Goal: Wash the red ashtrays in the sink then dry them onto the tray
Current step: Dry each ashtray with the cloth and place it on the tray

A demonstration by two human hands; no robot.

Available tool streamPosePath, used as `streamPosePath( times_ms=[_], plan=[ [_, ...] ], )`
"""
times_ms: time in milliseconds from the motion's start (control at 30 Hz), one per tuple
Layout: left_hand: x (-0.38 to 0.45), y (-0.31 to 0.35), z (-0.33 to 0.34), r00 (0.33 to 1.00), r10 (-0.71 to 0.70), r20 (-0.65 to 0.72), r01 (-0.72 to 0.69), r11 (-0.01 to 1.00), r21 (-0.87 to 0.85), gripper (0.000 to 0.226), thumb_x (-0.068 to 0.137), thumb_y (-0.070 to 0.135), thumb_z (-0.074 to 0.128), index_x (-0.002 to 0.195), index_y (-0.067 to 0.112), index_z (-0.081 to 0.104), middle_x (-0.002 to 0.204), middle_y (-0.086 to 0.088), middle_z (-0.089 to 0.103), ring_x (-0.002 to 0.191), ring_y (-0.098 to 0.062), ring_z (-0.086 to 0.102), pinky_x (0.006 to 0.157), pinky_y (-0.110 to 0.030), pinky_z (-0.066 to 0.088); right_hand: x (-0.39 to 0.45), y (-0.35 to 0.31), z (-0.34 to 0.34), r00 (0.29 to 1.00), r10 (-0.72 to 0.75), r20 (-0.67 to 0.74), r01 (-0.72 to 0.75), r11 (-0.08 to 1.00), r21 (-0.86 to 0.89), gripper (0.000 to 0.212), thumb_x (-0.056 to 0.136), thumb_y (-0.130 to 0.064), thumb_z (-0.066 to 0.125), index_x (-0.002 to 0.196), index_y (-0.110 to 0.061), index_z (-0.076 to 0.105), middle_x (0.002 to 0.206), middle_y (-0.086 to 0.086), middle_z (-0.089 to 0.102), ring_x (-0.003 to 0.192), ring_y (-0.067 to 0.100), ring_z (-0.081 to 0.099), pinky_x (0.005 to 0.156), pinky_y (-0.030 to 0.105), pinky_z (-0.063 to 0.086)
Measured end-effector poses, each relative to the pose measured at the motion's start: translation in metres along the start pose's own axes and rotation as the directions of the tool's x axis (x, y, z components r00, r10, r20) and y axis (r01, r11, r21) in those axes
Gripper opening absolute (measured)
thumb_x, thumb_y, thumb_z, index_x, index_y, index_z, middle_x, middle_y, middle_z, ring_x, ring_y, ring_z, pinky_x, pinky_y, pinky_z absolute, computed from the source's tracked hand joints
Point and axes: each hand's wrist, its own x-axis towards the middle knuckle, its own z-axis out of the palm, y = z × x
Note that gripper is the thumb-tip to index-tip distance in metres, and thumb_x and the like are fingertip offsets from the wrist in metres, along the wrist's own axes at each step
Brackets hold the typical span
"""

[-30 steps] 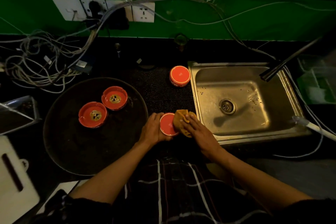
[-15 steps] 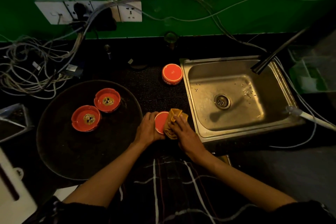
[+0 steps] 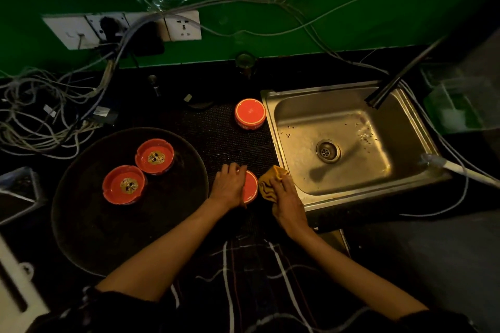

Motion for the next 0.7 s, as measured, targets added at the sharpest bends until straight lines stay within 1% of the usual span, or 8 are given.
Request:
streamPosePath(
  times_ms=[100,167,267,333,400,533,633,700],
  plan=[
    [0.011,0.002,-0.010,1.000,0.005,-0.023,-0.005,0.999,0.040,0.079,0.082,0.031,0.073,0.146,0.012,0.031,0.142,-0.016,0.039,0.127,-0.034,0.040,0.102,-0.046,0.041,-0.001,0.006,0.001,1.000,-0.001,0.001,0.001,1.000,-0.005,0.089,0.079,0.006,0.058,0.155,-0.031,0.027,0.166,0.003,0.008,0.153,0.027,0.009,0.117,0.042,0.035],
    [0.015,0.000,-0.017,0.999,-0.009,-0.031,0.009,1.000,0.000,0.093,0.072,0.036,0.083,0.146,0.010,0.032,0.141,-0.015,0.039,0.126,-0.035,0.041,0.102,-0.046,0.042,-0.002,0.011,0.001,1.000,-0.017,0.014,0.017,0.999,-0.027,0.093,0.079,0.005,0.060,0.156,-0.034,0.024,0.166,0.002,0.006,0.153,0.026,0.008,0.113,0.041,0.039],
    [0.017,-0.002,-0.027,0.994,-0.052,-0.100,0.022,0.961,-0.274,0.120,0.049,0.042,0.095,0.145,0.009,0.032,0.139,-0.014,0.039,0.127,-0.034,0.043,0.106,-0.043,0.041,-0.002,0.015,0.001,0.999,-0.025,0.022,0.026,0.999,-0.037,0.097,0.077,0.002,0.063,0.156,-0.035,0.021,0.166,0.001,0.005,0.153,0.025,0.008,0.112,0.040,0.041],
    [0.016,0.000,-0.030,0.981,-0.105,-0.160,0.015,0.876,-0.483,0.118,0.047,0.042,0.095,0.143,0.010,0.034,0.138,-0.011,0.039,0.125,-0.027,0.046,0.105,-0.039,0.043,0.000,0.016,0.002,0.999,-0.020,0.025,0.022,0.999,-0.047,0.097,0.077,0.000,0.065,0.156,-0.035,0.021,0.166,0.001,0.007,0.153,0.025,0.009,0.112,0.041,0.042],
    [0.014,0.000,-0.029,0.972,-0.133,-0.194,-0.004,0.815,-0.579,0.113,0.048,0.041,0.095,0.139,0.010,0.035,0.135,-0.008,0.040,0.121,-0.020,0.046,0.103,-0.032,0.042,0.002,0.016,0.001,0.999,-0.008,0.034,0.010,0.998,-0.063,0.097,0.078,-0.004,0.066,0.156,-0.036,0.019,0.166,0.001,0.009,0.153,0.025,0.011,0.109,0.043,0.044],
    [0.006,-0.011,-0.016,0.982,-0.091,-0.163,-0.019,0.821,-0.571,0.108,0.048,0.040,0.094,0.133,0.012,0.033,0.130,-0.005,0.041,0.120,-0.020,0.047,0.099,-0.021,0.036,0.004,0.017,-0.001,0.999,0.006,0.040,-0.003,0.996,-0.084,0.096,0.078,-0.008,0.068,0.156,-0.037,0.020,0.165,0.000,0.012,0.152,0.025,0.014,0.109,0.044,0.044],
    [-0.003,-0.023,-0.006,0.977,-0.087,-0.196,-0.021,0.869,-0.494,0.116,0.045,0.058,0.084,0.138,0.015,0.032,0.133,-0.006,0.043,0.122,-0.024,0.043,0.103,-0.038,0.042,0.004,0.016,-0.001,1.000,-0.015,0.024,0.017,0.998,-0.064,0.096,0.075,-0.004,0.066,0.155,-0.037,0.023,0.165,0.000,0.012,0.152,0.025,0.014,0.107,0.041,0.044],
    [-0.007,-0.030,-0.004,0.977,-0.071,-0.203,-0.020,0.909,-0.416,0.124,0.044,0.060,0.084,0.145,0.012,0.030,0.139,-0.008,0.042,0.126,-0.029,0.040,0.107,-0.045,0.040,0.004,0.014,-0.002,1.000,-0.012,0.010,0.012,0.999,-0.045,0.097,0.073,0.001,0.064,0.154,-0.036,0.027,0.164,0.000,0.015,0.151,0.025,0.017,0.105,0.039,0.045]
  ],
)
